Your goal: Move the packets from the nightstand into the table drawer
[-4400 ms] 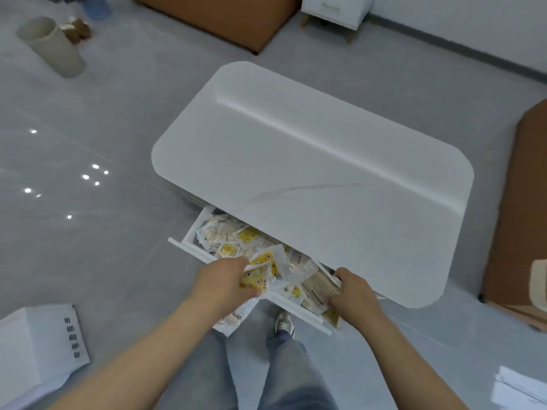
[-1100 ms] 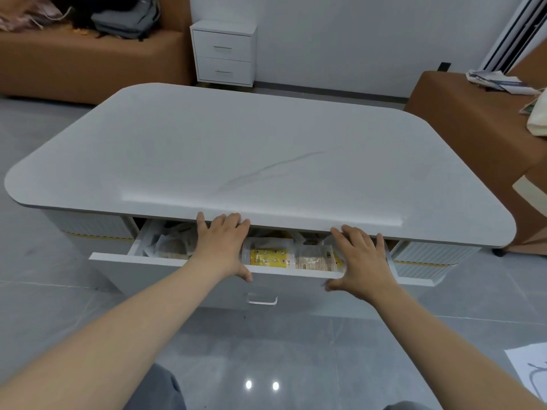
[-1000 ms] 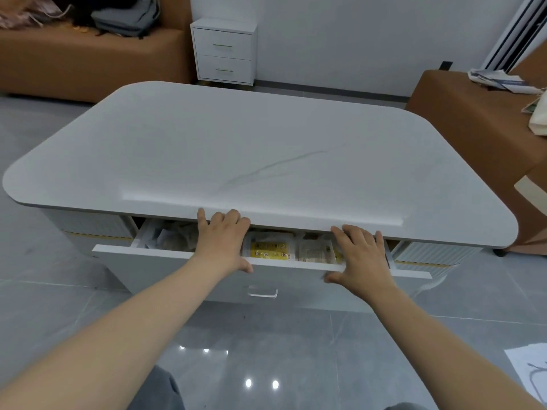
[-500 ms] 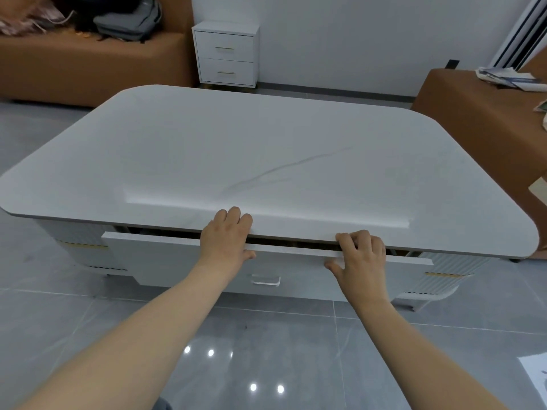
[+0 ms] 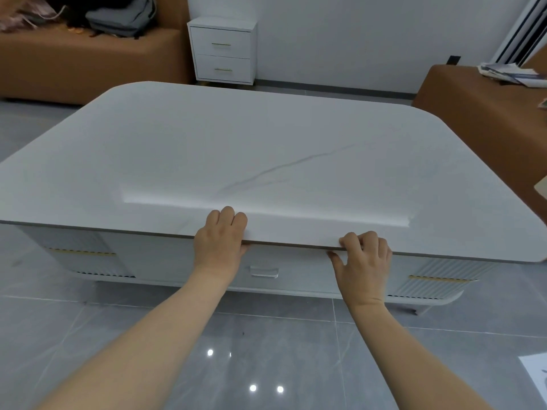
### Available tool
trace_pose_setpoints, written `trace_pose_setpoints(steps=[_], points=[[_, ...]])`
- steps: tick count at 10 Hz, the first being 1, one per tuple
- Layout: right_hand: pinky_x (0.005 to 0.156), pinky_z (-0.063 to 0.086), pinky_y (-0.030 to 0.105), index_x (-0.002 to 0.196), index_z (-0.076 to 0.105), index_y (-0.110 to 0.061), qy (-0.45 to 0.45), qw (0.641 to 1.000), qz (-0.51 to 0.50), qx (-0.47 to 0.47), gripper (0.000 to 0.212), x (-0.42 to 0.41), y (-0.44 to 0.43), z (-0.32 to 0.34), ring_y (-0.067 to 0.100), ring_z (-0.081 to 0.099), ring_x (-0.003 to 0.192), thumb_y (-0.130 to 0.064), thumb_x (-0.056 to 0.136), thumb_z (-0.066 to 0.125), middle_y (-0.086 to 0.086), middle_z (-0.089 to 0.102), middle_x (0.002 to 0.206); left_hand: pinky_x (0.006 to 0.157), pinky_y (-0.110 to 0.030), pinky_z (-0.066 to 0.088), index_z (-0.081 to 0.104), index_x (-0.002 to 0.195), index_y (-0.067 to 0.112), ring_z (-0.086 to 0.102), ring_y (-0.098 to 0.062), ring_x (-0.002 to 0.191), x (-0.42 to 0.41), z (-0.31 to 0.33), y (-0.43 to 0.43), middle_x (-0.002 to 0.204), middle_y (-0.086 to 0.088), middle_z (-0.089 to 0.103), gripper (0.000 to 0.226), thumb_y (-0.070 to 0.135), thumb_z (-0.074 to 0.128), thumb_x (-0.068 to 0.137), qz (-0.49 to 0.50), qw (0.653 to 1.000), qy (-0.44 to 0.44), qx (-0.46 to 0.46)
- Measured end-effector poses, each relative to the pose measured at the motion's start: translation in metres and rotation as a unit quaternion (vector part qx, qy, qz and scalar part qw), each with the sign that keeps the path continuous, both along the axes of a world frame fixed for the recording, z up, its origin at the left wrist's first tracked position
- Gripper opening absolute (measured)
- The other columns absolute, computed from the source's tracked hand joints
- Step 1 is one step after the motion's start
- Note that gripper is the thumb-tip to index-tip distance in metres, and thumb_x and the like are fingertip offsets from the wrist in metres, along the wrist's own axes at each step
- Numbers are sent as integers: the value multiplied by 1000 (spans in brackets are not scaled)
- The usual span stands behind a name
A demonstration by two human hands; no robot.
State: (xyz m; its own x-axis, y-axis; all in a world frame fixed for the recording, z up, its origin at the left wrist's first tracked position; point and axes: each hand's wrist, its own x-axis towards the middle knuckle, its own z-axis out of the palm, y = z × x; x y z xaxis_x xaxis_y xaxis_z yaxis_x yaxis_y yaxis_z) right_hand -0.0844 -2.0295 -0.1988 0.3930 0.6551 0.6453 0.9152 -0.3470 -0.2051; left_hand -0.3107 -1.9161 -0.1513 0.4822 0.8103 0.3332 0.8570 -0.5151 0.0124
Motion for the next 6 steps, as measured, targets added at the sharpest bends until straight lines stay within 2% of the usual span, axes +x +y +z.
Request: trace_pose_setpoints(steps=[3,4,5,6], points=[[74,45,41,85,60,-11,14,1000,-6,-21,34,-5,-1,4,29,45,75,-16,62,85,9,48,85,42,-21,20,56,74,12,47,-23,62,0,-2,3,75,-5,50,61,28,96,32,2,1000,-10,8],[78,47,42,89,60,-11,26,997,-2,-72,41,-12,-9,12,29,47,77,-14,58,87,9,50,88,47,-27,26,58,86,10,49,-24,74,-2,3,-3,87,-6,53,52,23,92,48,2,1000,5,-29],[93,46,45,106,60,-12,21,990,21,-140,51,-16,-20,23,29,52,90,-18,61,86,7,53,100,68,-29,36,54,113,13,44,-23,101,-11,8,-13,115,-3,48,44,29,73,77,-10,995,12,-96],[107,34,38,136,44,-16,67,959,51,-270,64,-21,-36,44,25,42,124,-31,81,72,4,45,133,95,-30,36,47,129,14,39,-23,121,-25,19,-34,135,-2,43,52,35,63,85,-32,985,13,-168]])
